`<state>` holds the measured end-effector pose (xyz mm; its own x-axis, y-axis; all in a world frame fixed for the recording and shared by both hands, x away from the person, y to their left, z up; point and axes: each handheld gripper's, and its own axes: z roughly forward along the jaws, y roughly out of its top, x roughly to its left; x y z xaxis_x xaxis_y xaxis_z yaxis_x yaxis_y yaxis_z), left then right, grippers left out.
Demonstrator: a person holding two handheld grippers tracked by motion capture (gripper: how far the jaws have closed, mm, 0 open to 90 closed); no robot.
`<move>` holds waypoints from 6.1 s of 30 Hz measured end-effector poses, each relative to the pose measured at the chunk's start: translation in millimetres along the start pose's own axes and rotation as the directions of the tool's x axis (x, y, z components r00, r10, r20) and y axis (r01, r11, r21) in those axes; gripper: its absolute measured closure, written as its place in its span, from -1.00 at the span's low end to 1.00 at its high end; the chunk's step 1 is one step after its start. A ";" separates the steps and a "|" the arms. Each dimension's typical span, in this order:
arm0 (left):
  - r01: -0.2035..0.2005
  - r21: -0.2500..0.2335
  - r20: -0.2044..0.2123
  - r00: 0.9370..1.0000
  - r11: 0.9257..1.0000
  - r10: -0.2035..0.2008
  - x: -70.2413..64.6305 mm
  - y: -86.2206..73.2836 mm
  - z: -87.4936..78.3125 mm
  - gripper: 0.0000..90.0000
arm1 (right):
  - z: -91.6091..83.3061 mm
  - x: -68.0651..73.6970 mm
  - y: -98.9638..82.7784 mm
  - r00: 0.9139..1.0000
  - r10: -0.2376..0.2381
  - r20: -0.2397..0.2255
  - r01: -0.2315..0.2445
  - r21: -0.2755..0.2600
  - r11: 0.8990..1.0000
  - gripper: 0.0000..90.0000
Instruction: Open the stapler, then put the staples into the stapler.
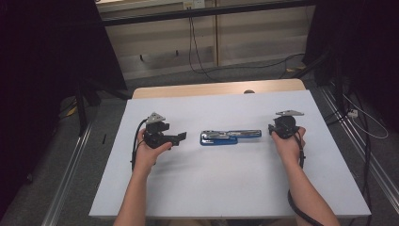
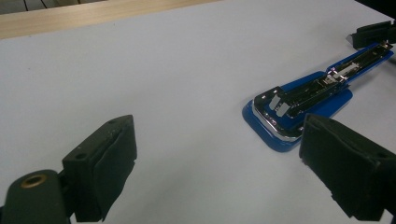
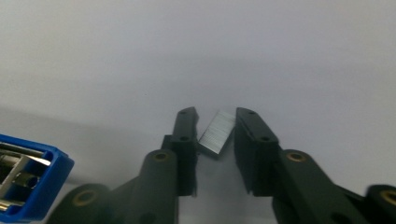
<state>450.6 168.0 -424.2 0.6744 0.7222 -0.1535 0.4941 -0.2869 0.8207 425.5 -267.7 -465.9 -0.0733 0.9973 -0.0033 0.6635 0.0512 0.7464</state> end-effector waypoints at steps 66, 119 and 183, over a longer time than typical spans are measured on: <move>-0.031 0.026 -0.012 0.999 0.999 0.031 -1.2 -3.0 -8.0 -0.76 | -29.3 48.5 64.7 0.824 -0.324 -0.466 0.289 -0.147 0.946 0.76; -0.011 0.028 0.004 1.000 1.000 0.010 -0.1 -2.6 -6.1 -0.79 | -20.5 80.5 79.3 0.660 -0.440 -0.609 0.395 -0.217 0.893 0.76; 0.013 0.063 -0.040 0.999 0.998 -0.011 7.0 -11.3 -8.9 -0.80 | 17.6 125.3 96.8 0.402 -0.571 -0.716 0.550 -0.309 0.776 0.76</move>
<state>444.9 181.9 -429.6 0.6467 0.7497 -0.1404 0.5365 -0.3162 0.7824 493.7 -136.8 -405.7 -0.9411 0.3346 0.0492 0.2442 0.5717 0.7833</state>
